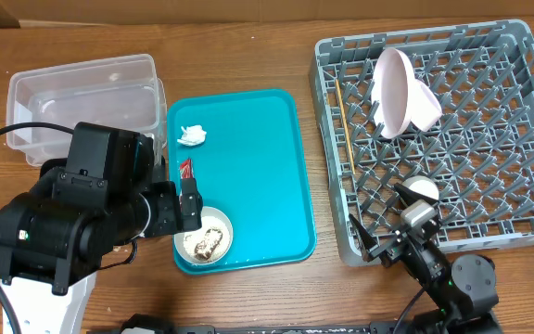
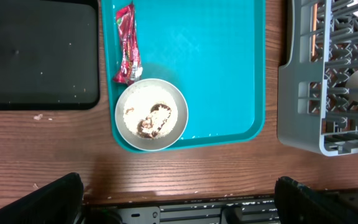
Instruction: Sort waste into correct bins and load items into the dishwasher
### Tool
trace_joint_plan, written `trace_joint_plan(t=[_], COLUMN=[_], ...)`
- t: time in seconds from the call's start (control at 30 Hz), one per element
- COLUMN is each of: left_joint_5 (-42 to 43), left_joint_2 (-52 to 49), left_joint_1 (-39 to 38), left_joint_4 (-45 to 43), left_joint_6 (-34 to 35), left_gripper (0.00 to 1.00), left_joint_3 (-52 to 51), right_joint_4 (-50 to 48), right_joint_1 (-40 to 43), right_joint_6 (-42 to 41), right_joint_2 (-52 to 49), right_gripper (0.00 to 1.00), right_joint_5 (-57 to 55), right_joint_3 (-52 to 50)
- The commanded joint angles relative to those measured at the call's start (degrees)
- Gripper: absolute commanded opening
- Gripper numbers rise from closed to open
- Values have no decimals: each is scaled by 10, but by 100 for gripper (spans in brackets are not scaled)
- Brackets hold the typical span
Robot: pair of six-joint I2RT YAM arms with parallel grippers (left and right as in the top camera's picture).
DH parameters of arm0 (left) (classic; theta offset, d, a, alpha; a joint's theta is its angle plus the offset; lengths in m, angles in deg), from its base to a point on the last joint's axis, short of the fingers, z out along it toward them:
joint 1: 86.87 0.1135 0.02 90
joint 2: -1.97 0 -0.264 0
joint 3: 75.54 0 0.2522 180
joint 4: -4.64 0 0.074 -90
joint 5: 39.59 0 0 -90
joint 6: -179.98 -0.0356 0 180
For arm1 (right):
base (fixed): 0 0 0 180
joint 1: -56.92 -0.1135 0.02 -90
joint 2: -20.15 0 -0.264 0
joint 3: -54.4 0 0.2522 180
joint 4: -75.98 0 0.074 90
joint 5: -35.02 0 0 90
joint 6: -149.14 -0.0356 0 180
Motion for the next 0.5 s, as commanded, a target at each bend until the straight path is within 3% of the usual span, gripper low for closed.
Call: trace_joint_plan(t=[0.0, 0.3, 0.47], left_joint_5=[-8, -8, -8], left_joint_2=[-1, -1, -1], left_joint_1=[-2, -2, -2], left_joint_4=[-1, -1, -1], left_joint_6=[-9, -9, -9], left_gripper=[100, 100, 100], left_joint_3=[7, 7, 7], right_joint_4=[-7, -114, -114], right_joint_1=[21, 26, 26], right_joint_6=[2, 0, 0], right_joint_2=[56, 85, 85], right_gripper=[100, 100, 100], right_joint_5=[16, 15, 15], right_joint_3=[-33, -120, -118])
